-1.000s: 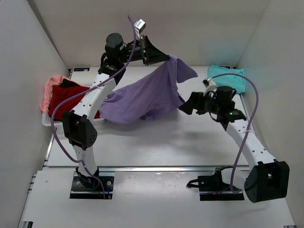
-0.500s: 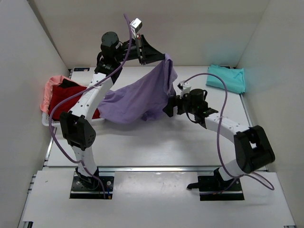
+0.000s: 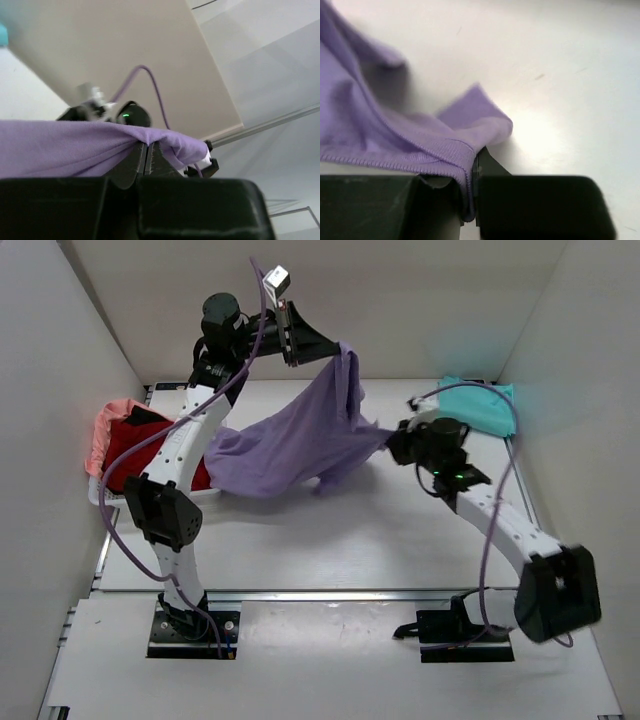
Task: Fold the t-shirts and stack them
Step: Move the tshirt to the center of the board
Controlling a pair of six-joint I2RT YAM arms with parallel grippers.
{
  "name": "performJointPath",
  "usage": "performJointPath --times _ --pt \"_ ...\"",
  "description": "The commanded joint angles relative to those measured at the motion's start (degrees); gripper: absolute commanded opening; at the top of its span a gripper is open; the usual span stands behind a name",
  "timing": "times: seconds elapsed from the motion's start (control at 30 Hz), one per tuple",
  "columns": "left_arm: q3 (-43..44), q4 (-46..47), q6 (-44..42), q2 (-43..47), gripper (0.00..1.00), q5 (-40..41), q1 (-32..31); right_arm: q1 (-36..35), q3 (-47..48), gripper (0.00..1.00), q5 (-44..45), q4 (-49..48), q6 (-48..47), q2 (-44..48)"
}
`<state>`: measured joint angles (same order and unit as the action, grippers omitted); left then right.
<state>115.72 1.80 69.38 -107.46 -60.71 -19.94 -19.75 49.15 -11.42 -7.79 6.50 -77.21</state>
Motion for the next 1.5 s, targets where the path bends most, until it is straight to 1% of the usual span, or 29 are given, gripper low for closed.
performJointPath --times 0.0,0.03,0.07,0.17,0.2,0.27,0.37,0.43,0.47,0.57,0.63,0.67,0.73,0.8,0.87,0.9,0.97,1.03,1.07,1.1,1.13,1.17,1.2,1.23,1.27,1.3,1.33,1.37,1.47 --pt "11.0 -1.2 0.8 -1.8 0.00 0.2 -0.2 7.8 3.8 0.00 2.1 1.8 -0.8 13.2" --pt "13.5 1.6 3.7 -3.7 0.00 -0.3 -0.1 11.9 4.5 0.00 3.0 0.9 1.0 16.3" --pt "15.0 5.8 5.8 -5.0 0.00 -0.4 -0.2 13.5 6.3 0.00 3.8 0.2 1.8 17.4" --pt "25.9 12.1 15.3 -12.5 0.00 0.3 0.4 23.1 13.3 0.00 8.6 -1.1 2.1 21.0" --pt "29.1 11.6 15.8 -13.8 0.00 0.6 0.1 25.1 16.4 0.00 9.7 -0.8 1.3 21.3" --pt "28.2 12.0 15.6 -13.0 0.00 0.2 0.0 26.2 20.2 0.00 11.3 -1.4 -0.4 21.6" --pt "18.7 13.0 12.7 -8.3 0.00 0.4 -0.8 26.1 25.1 0.00 14.5 -0.6 -4.7 22.2" --pt "15.7 12.9 11.7 -7.2 0.00 0.7 -0.9 25.2 26.9 0.00 15.7 -0.5 -5.9 22.7" --pt "15.8 12.0 11.0 -7.4 0.00 0.3 -1.8 24.9 28.5 0.00 15.8 -0.6 -8.6 22.5" --pt "19.2 11.0 11.8 -9.9 0.00 0.2 -2.0 23.9 33.6 0.00 14.5 1.5 -10.7 21.2" --pt "23.3 11.5 12.4 -11.1 0.00 1.7 -0.7 24.4 41.4 0.00 9.6 6.0 -10.0 19.0" --pt "23.9 10.9 12.1 -10.9 0.00 1.8 0.2 25.5 42.9 0.00 7.8 6.8 -9.8 18.4" --pt "23.9 11.6 11.7 -9.8 0.00 4.4 1.9 27.6 48.1 0.00 1.3 10.0 -7.8 16.2" --pt "22.5 11.5 11.4 -7.8 0.00 6.6 4.8 30.1 51.1 0.00 -2.2 10.8 -4.6 15.2" --pt "20.4 10.3 10.3 -5.4 0.00 9.1 6.4 28.5 53.6 0.00 -1.7 12.7 -5.0 13.4" --pt "20.2 7.0 8.9 -4.1 0.00 10.9 7.5 28.4 54.9 0.00 -2.4 13.2 -4.3 12.8" --pt "17.6 3.2 6.5 -3.1 0.00 13.9 8.1 28.8 53.6 0.00 -4.5 12.9 -3.0 11.1" --pt "14.9 -5.8 4.3 -1.9 0.00 21.2 9.3 29.8 51.5 0.00 -6.9 11.7 0.3 9.6" --pt "12.4 -7.8 4.9 -0.7 0.00 22.9 9.3 30.3 50.6 0.00 -8.5 11.0 0.9 8.6" --pt "10.5 -7.9 7.3 -0.2 0.00 25.8 9.7 30.5 49.5 0.00 -8.9 10.5 2.2 7.3" --pt "8.2 -4.6 8.8 -0.3 0.00 26.5 9.7 30.7 48.4 0.00 -9.7 10.2 2.3 6.6" --pt "10.2 -3.7 11.4 -2.3 0.00 27.1 9.5 30.2 48.4 0.00 -9.2 10.2 2.2 4.7" --pt "13.8 -4.8 12.5 -7.4 0.00 27.1 9.1 29.8 48.8 0.00 -8.5 10.3 1.9 3.5" --pt "23.6 -7.0 13.1 -10.4 0.00 27.6 9.0 30.2 50.9 0.00 -8.8 10.4 1.2 1.1" --pt "32.8 -7.2 15.2 -16.1 0.00 28.1 8.1 29.9 53.2 0.00 -8.4 10.4 0.8 -1.2" --pt "35.8 -6.5 18.5 -20.6 0.00 28.2 7.9 29.9 54.4 0.00 -8.3 10.2 0.4 -3.6" --pt "36.8 -2.5 19.9 -21.4 0.00 28.9 7.7 29.9 59.1 0.01 -7.9 10.3 -0.6 -4.8" --pt "33.2 1.9 21.7 -21.0 0.00 29.7 7.6 30.3 63.8 0.00 -7.5 10.6 -1.2 -7.3" --pt "25.0 3.9 16.7 -14.8 0.00 32.1 7.7 30.4 75.0 0.00 -6.5 11.7 -2.2 -11.6"
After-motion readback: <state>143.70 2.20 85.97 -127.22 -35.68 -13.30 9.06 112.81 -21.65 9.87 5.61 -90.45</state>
